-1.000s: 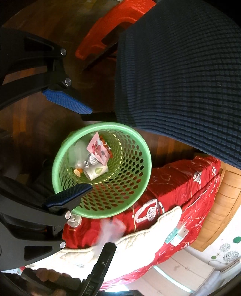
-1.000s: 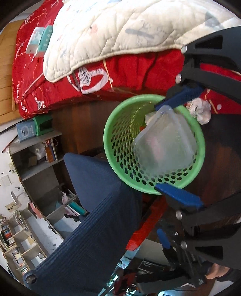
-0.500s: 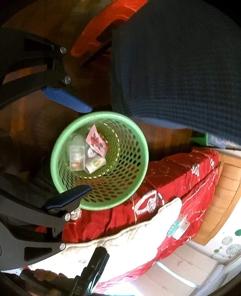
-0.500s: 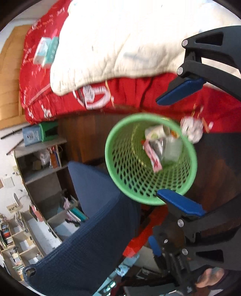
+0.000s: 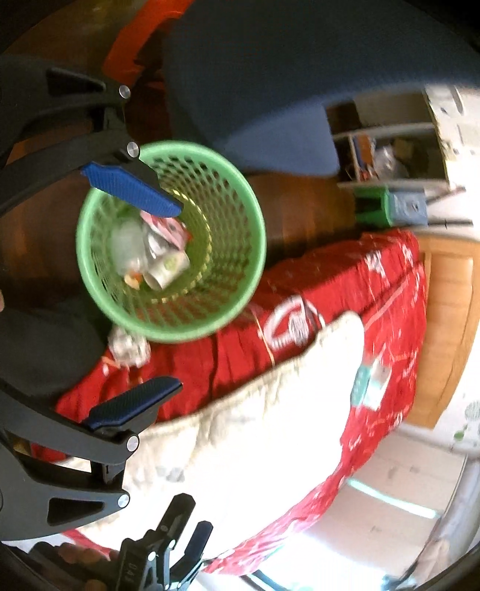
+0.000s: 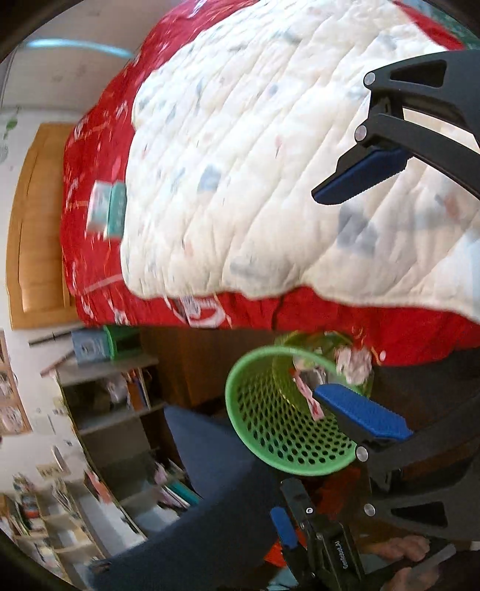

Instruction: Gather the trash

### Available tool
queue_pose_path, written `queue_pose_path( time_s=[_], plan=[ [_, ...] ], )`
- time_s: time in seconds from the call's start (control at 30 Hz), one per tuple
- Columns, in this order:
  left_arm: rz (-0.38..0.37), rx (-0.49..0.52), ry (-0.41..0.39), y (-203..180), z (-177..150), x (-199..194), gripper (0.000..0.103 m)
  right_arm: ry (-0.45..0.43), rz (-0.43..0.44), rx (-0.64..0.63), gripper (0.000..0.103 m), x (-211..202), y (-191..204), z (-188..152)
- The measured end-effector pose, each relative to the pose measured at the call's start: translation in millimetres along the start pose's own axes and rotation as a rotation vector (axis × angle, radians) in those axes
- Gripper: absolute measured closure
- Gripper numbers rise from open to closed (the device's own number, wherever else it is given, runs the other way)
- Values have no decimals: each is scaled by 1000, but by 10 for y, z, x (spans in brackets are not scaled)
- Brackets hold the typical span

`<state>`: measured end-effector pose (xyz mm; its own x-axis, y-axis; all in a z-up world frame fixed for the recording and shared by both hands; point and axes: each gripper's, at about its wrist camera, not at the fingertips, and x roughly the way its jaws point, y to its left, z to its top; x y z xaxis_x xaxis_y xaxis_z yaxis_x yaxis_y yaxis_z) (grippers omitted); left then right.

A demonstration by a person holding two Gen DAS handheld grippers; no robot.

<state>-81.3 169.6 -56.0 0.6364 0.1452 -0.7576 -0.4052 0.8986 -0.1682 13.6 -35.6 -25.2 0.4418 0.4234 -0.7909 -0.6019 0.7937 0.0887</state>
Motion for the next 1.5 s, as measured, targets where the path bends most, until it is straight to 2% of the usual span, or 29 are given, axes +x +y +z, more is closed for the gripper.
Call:
queue_pose_path(
  time_s=[0.3,0.67,0.93,1.5],
  plan=[
    [-62,122,-47,-674,140,-62,9,-48,-94,121,8,-366,-460,-131],
    [-107,198,-70,-1185,180,-99,6,-99,-203,228,7,-758,-948,-359],
    [-127,243,-68,-1420,162,-95,6,-116,-253,271,7,-915,-1116,-486],
    [-120,263,-73,-1527,110,-111,6,-124,-279,276,7,-982,-1145,-499]
  ],
)
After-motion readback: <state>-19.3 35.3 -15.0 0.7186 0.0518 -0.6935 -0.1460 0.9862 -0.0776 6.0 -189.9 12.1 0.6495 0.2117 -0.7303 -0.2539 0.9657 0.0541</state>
